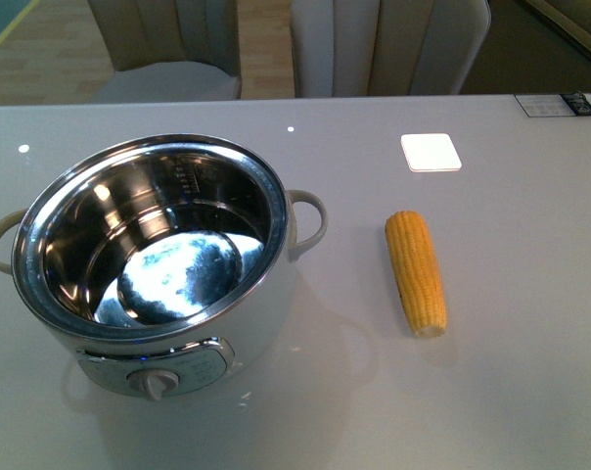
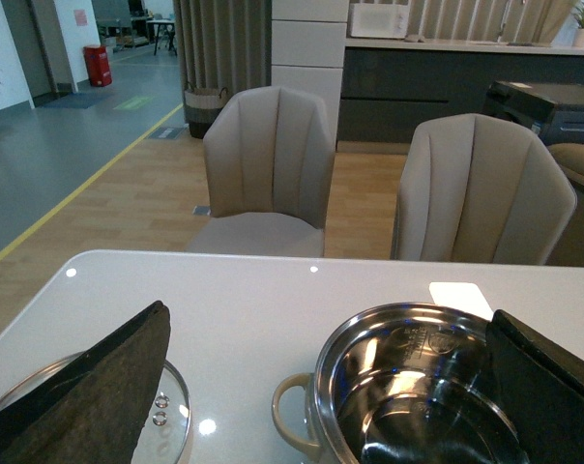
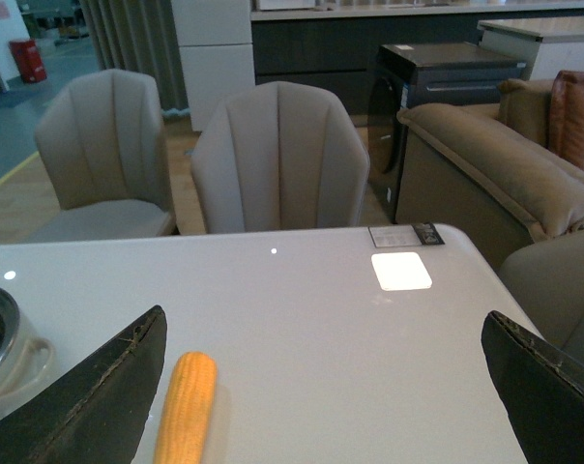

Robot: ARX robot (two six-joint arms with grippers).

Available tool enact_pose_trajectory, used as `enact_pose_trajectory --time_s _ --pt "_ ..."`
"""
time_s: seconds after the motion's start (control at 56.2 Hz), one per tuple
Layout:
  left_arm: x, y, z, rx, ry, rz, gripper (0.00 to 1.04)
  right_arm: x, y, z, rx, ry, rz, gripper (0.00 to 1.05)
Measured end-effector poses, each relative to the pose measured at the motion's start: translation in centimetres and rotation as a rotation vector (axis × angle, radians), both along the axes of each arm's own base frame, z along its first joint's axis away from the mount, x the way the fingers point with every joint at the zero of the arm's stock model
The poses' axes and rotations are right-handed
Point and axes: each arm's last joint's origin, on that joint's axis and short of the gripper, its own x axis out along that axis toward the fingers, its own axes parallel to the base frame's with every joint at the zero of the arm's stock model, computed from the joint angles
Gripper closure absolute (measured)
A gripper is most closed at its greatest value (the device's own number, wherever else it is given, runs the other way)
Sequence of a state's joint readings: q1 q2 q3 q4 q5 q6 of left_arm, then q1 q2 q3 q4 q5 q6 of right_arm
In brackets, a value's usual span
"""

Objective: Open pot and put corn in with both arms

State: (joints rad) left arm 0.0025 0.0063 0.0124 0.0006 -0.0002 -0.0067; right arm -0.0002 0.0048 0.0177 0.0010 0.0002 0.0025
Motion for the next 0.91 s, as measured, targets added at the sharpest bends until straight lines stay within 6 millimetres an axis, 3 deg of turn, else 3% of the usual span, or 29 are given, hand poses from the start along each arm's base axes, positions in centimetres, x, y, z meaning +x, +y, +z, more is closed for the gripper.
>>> enact_pose_trajectory --time_s 0.302,0.427,0.569,0.729,0.907 --pt "0.0 0.0 0.0 0.0 0.0 0.0 0.07 0.0 0.0 0.0 0.004 0.011 -0.014 0.09" --pt "0.0 0.0 0.0 0.0 -0.001 0.0 0.07 0.2 0.0 -0.5 0.09 0.4 -0.309 0.09" --pt "0.0 0.0 0.0 0.0 -0.001 0.0 0.07 0.9 -0.1 -1.2 0.132 0.496 -0.368 0.09" --pt "0.0 0.0 0.0 0.0 -0.001 -0.001 0.07 3.0 -0.2 -0.9 0.196 0.516 -0.289 0.09" --pt "0.0 0.0 0.0 0.0 -0.001 0.0 0.07 7.5 -0.1 -2.4 0.19 0.57 -0.172 0.09"
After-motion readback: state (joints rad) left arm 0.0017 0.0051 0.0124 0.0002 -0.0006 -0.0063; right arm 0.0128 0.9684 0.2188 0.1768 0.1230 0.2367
